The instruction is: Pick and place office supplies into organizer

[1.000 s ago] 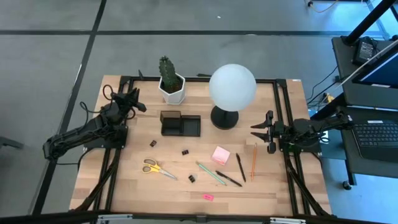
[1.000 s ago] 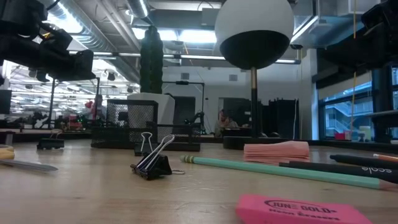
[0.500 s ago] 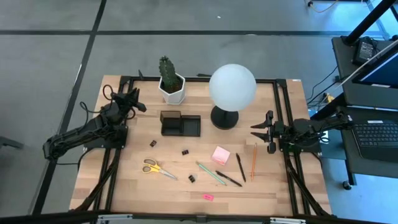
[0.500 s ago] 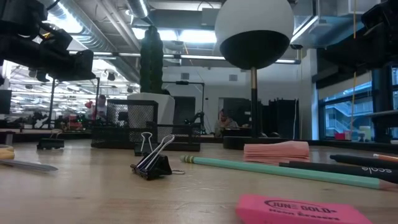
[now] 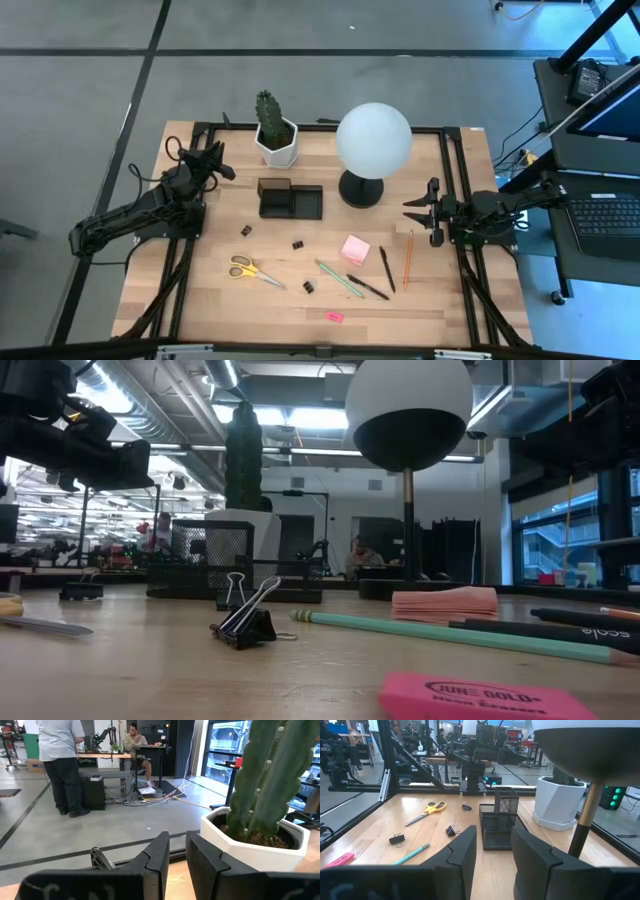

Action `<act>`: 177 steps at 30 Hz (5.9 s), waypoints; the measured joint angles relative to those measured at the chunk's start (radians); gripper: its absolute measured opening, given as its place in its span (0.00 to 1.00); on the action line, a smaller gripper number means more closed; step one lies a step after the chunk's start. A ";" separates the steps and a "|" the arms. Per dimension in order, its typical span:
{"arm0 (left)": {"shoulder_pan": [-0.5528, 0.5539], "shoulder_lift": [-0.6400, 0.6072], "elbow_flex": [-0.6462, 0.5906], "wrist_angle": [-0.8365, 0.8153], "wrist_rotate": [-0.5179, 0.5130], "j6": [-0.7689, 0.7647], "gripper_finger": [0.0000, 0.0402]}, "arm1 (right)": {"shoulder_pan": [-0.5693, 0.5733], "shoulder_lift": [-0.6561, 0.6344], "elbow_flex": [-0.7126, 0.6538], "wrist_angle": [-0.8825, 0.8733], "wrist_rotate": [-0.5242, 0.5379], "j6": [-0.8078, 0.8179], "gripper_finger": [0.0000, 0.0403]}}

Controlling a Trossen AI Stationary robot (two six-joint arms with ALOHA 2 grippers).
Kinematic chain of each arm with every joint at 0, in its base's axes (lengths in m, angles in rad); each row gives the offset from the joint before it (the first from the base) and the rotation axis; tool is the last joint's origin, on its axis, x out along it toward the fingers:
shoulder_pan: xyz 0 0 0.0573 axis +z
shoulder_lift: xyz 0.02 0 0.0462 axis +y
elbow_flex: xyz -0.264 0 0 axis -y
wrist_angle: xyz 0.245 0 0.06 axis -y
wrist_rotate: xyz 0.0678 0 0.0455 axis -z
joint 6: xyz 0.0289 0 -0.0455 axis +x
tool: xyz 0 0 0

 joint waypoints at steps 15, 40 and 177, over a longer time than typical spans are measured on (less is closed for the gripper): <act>0.000 0.000 0.000 0.000 0.000 0.000 0.15 | 0.000 0.000 0.000 0.031 0.000 -0.060 0.31; 0.000 0.000 0.000 0.000 0.000 0.000 0.15 | -0.001 0.000 0.000 0.053 0.000 0.071 0.31; -0.835 1.633 0.909 -1.029 0.415 -0.814 0.32 | -0.002 0.000 0.000 0.039 0.118 0.155 0.31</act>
